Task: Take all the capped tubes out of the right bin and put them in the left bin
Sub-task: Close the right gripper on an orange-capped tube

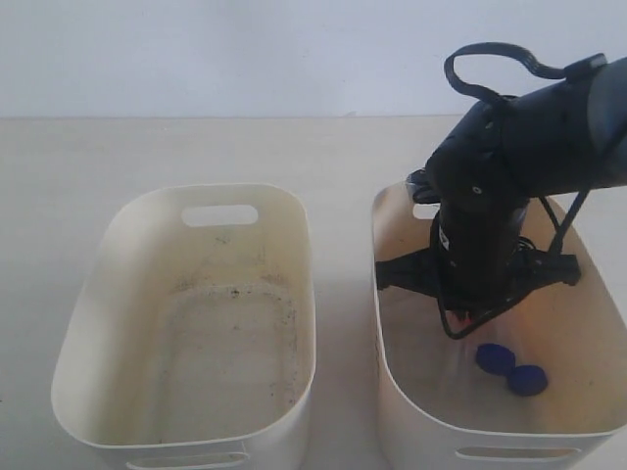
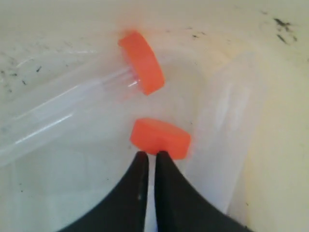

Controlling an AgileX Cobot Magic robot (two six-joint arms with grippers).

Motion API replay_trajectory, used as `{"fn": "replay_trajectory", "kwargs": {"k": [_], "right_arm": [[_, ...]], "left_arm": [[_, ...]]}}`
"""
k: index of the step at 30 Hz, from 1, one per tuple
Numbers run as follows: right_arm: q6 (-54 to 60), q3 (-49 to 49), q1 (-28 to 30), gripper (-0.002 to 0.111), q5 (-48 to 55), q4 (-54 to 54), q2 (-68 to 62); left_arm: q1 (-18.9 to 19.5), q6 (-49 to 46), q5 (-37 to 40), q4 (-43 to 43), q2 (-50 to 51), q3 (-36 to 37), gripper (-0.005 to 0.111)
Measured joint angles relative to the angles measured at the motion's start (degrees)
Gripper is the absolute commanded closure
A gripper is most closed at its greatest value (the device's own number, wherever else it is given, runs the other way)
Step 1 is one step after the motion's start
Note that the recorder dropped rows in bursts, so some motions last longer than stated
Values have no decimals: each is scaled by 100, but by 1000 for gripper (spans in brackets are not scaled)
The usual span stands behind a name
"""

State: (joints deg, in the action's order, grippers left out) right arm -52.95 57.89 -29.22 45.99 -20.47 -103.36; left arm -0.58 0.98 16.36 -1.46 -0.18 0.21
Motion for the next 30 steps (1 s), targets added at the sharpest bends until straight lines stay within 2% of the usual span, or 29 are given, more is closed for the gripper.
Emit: {"fn": "replay_trajectory", "kwargs": {"k": [2,7,9,21,30], "right_arm": [[0,0,0,90,13,0,0],[25,-11,0,62,77,-46,0],[25,-19,0,57,131,-46,0],[-53,-19,0,57,281,-26,22],[160,-19,0,57,290,593,22]], "left_arm": [[0,0,0,0,0,0,102],[0,0,0,0,0,0,102],[0,0,0,0,0,0,102],[0,0,0,0,0,0,102],[0,0,0,0,0,0,102]]}}
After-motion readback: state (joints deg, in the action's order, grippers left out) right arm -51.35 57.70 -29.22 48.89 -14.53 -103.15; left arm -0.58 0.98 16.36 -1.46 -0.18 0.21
